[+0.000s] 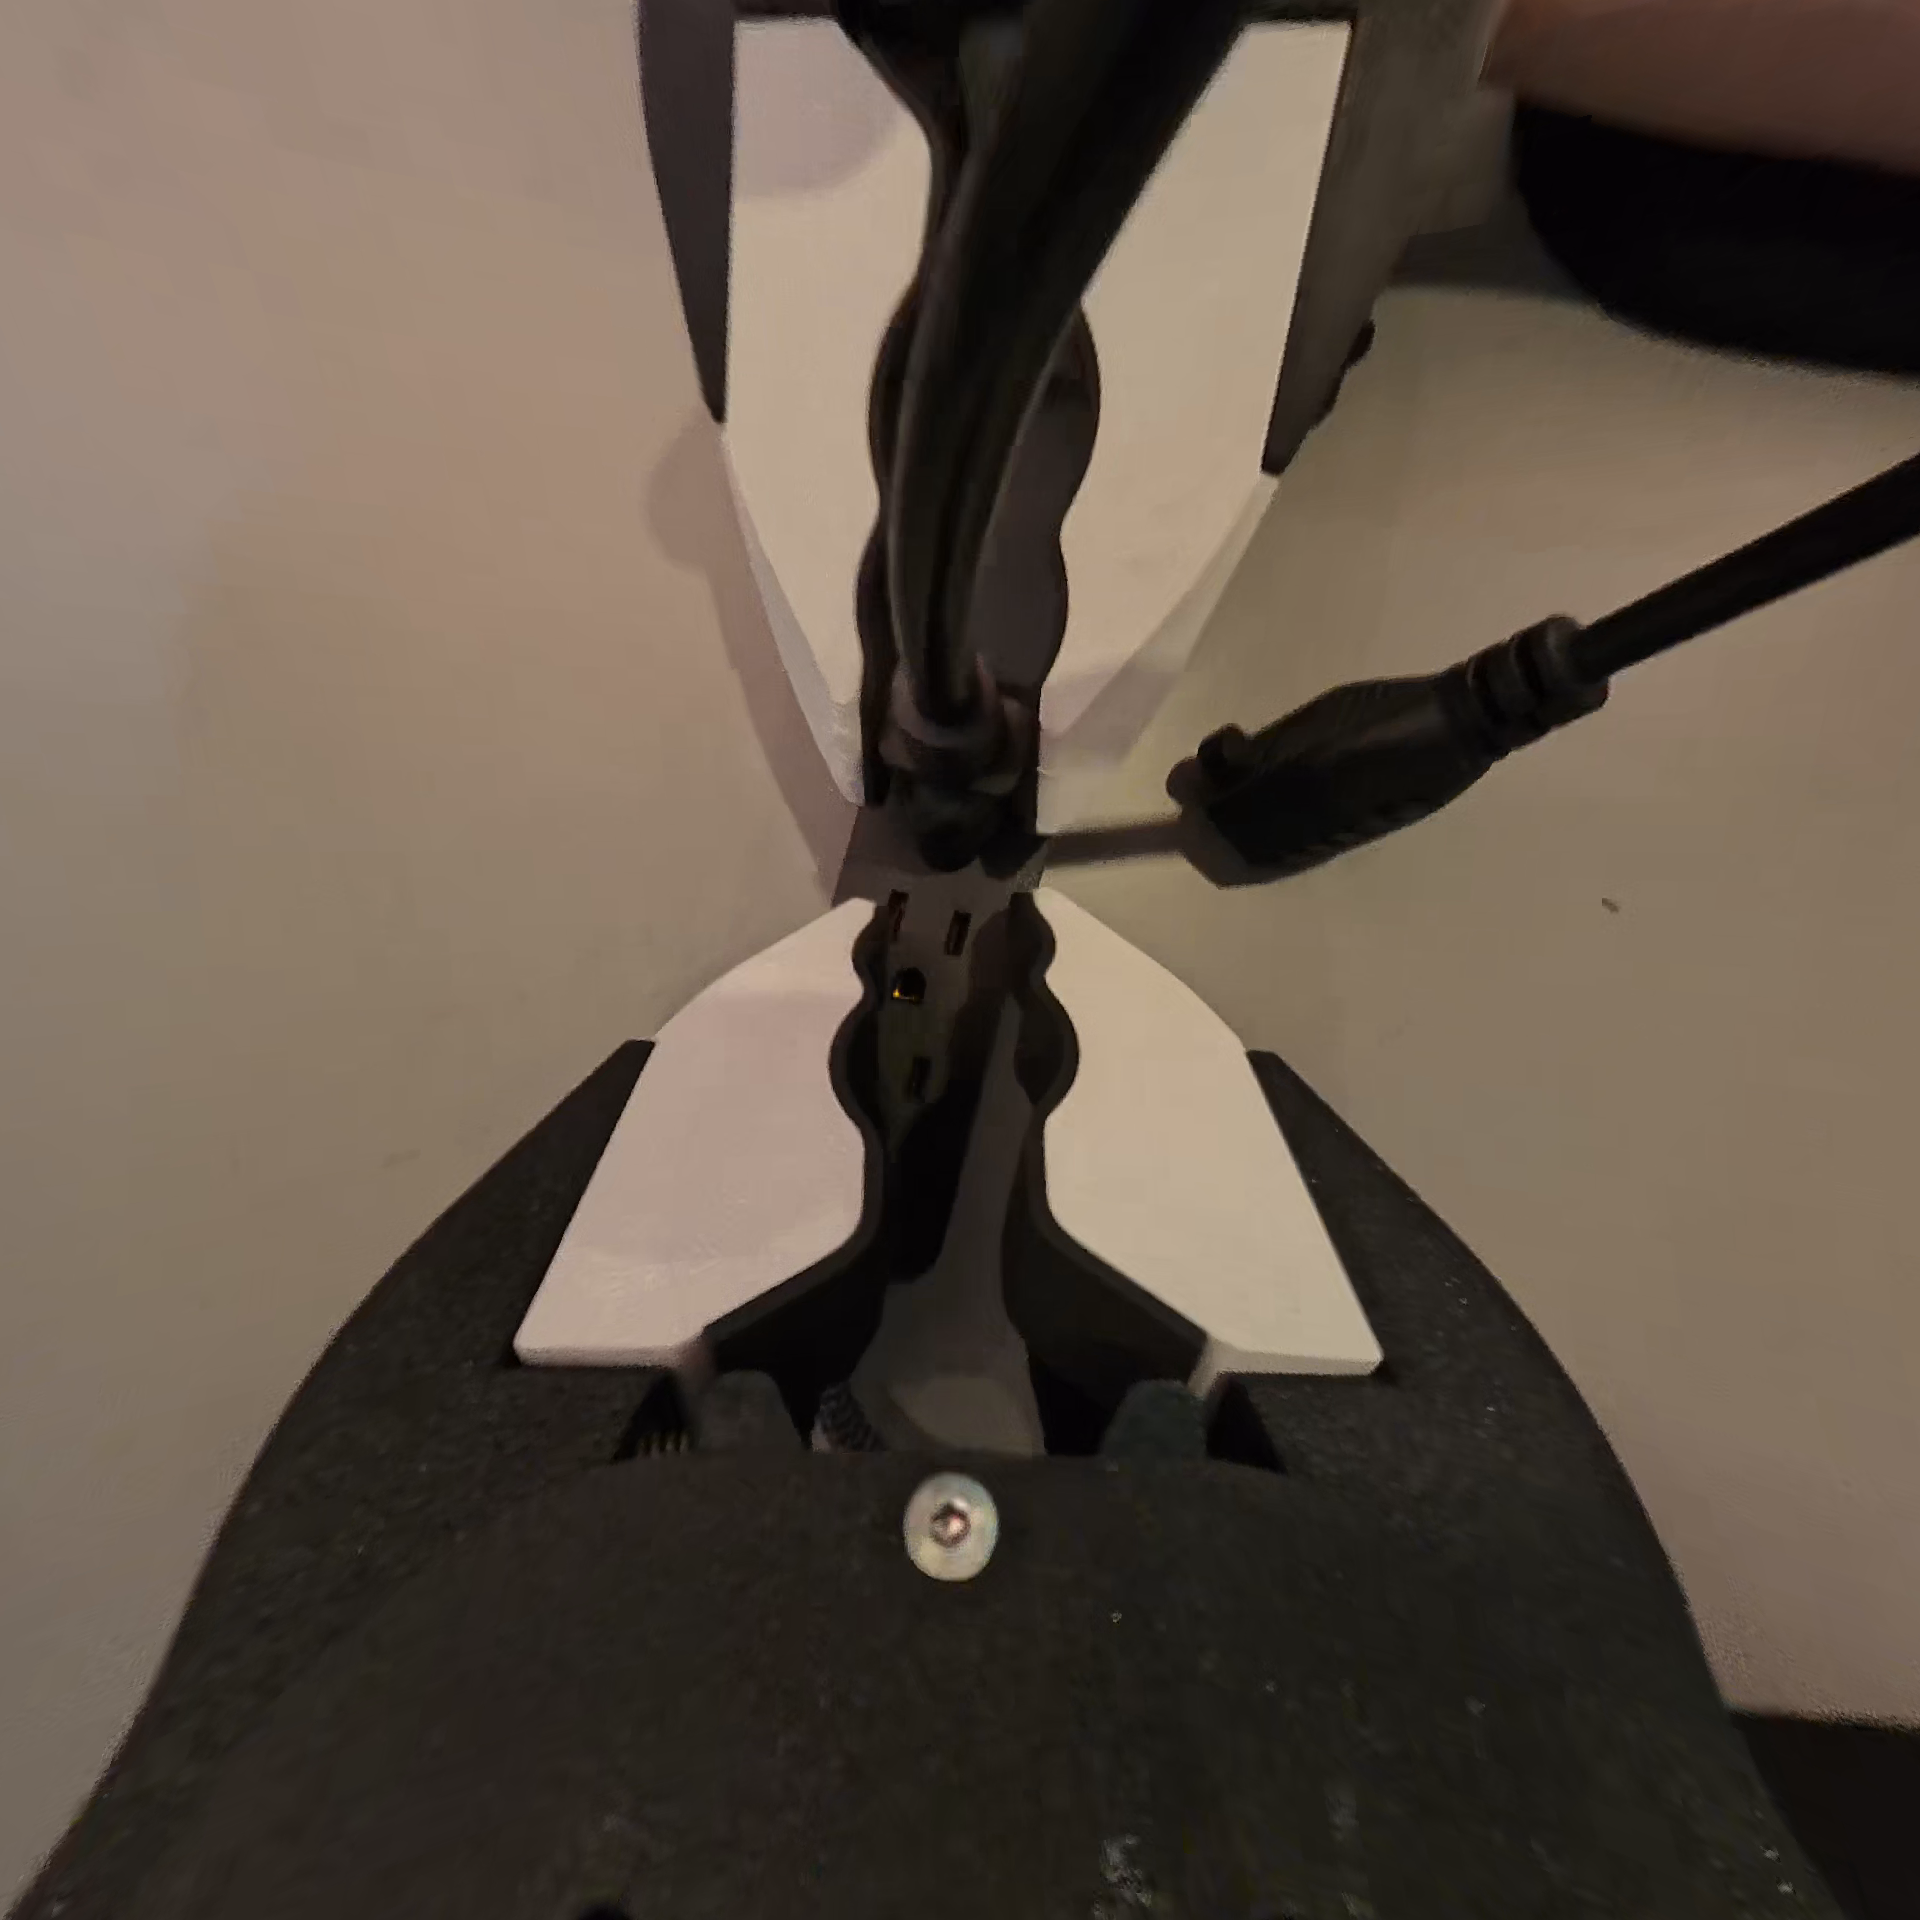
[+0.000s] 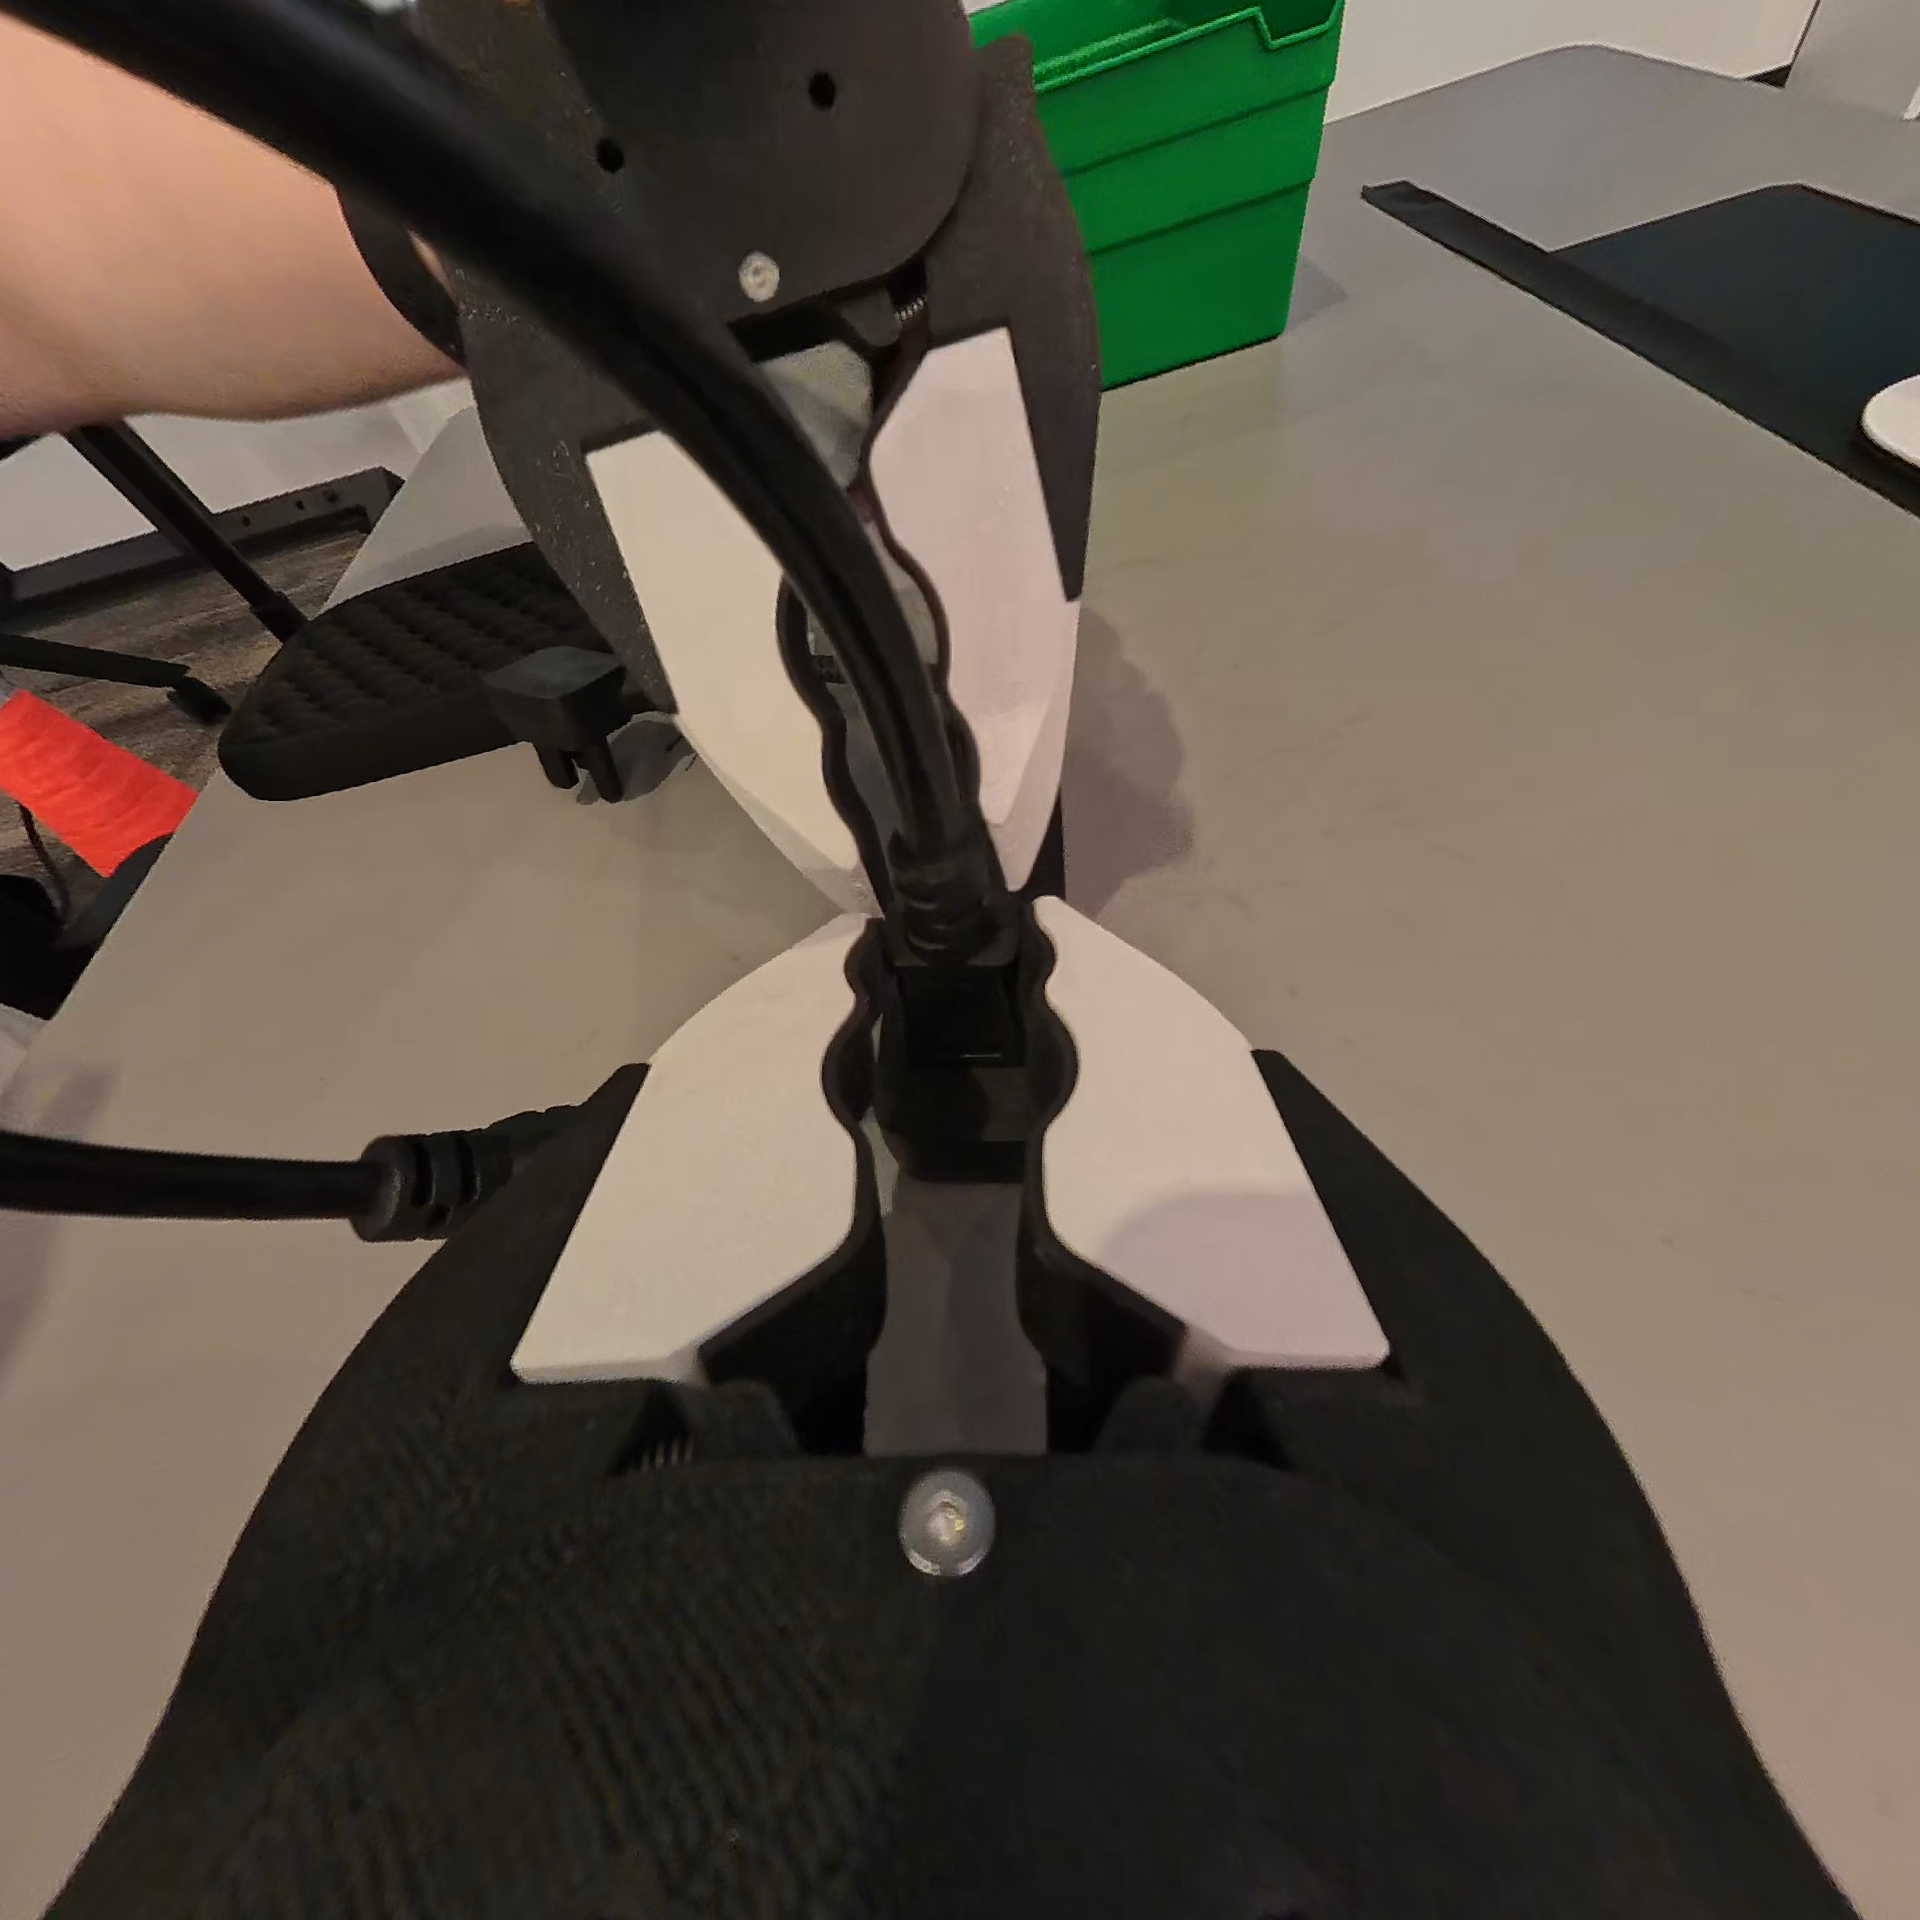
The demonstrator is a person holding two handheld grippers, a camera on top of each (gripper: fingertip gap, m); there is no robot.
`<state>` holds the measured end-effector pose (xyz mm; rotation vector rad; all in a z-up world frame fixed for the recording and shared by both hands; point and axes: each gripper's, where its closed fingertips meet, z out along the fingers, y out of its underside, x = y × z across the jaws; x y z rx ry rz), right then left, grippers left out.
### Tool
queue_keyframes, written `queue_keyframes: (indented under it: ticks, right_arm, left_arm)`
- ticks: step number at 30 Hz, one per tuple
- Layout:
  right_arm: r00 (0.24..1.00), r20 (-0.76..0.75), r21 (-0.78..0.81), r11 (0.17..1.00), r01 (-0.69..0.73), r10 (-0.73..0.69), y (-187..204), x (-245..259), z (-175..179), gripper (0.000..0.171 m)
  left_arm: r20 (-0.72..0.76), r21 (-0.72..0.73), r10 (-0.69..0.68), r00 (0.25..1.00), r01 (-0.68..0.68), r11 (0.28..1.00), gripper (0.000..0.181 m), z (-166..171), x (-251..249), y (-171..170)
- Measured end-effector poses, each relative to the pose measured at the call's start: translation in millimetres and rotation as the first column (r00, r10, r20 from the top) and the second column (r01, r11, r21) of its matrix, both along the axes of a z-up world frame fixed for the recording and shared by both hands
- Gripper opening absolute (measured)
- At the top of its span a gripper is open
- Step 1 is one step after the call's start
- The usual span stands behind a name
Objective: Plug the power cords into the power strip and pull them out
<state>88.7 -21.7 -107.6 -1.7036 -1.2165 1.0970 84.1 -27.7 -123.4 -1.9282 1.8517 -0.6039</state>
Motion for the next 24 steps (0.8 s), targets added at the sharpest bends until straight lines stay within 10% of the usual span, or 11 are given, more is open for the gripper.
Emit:
queue_keyframes:
  ticks: [14, 24]
  right_arm:
    - [0.985, 0.171, 0.024, 1.000, -0.007, 0.003, -3.1, 26.2, -20.1, 0.041]
    - [0.981, 0.196, 0.043, 0.999, -0.016, 0.007, -5.1, 26.5, -23.1, 0.002]
  left_arm:
    - [0.296, 0.002, -0.003, 0.955, 0.002, 1.000, 0.047, 12.2, 24.8, -0.7]
    - [0.319, -0.006, -0.134, 0.938, 0.143, 0.990, 0.026, -2.1, 41.7, -7.1]
